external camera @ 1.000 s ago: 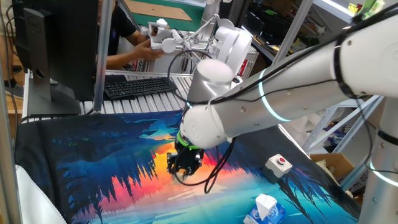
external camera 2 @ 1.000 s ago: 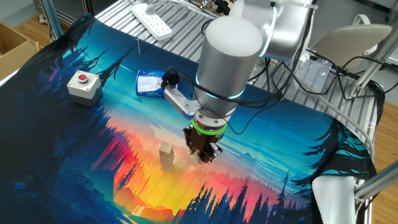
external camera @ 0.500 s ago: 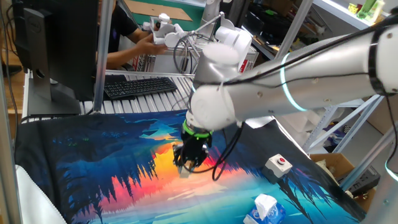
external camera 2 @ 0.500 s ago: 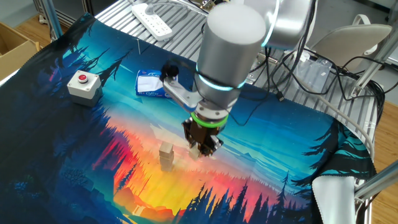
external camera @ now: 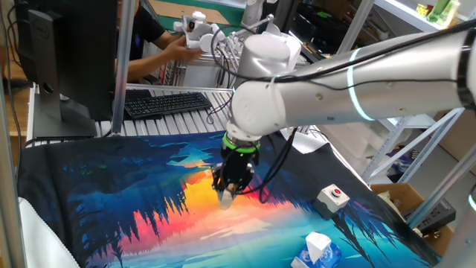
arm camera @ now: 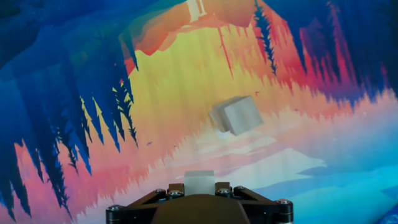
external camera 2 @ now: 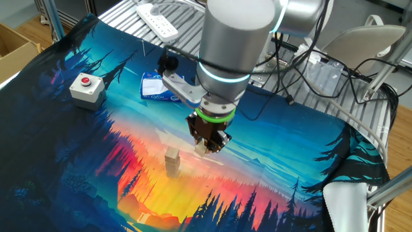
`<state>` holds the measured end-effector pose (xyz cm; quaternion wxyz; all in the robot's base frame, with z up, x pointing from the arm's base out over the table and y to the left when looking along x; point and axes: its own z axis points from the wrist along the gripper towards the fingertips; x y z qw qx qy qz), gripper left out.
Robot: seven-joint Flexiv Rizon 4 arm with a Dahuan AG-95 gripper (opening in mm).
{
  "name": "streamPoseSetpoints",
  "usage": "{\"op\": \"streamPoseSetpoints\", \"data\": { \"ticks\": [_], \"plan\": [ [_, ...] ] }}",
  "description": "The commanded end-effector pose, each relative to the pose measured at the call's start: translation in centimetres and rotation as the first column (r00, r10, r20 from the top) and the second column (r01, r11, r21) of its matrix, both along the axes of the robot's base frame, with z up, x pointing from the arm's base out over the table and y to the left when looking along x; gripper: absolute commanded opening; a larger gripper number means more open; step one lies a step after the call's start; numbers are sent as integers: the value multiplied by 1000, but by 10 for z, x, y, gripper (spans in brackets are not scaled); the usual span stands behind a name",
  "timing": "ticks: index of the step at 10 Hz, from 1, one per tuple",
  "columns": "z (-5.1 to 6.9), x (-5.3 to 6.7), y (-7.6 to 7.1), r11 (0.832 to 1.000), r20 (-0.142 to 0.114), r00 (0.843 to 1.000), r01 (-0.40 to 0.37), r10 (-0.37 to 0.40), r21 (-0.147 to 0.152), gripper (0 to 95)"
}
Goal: Stack the blocks in a vertical line of five
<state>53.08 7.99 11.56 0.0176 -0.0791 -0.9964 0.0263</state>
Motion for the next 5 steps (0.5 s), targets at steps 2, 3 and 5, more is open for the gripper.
{"op": "streamPoseSetpoints", "data": {
  "ticks": [2,3,5],
  "plan": [
    [18,3,-6,996,-12,996,-87,87,-7,0],
    [24,5,-8,994,-15,994,-108,107,-7,0],
    [34,8,-13,987,-17,987,-160,160,-8,0]
  ]
}}
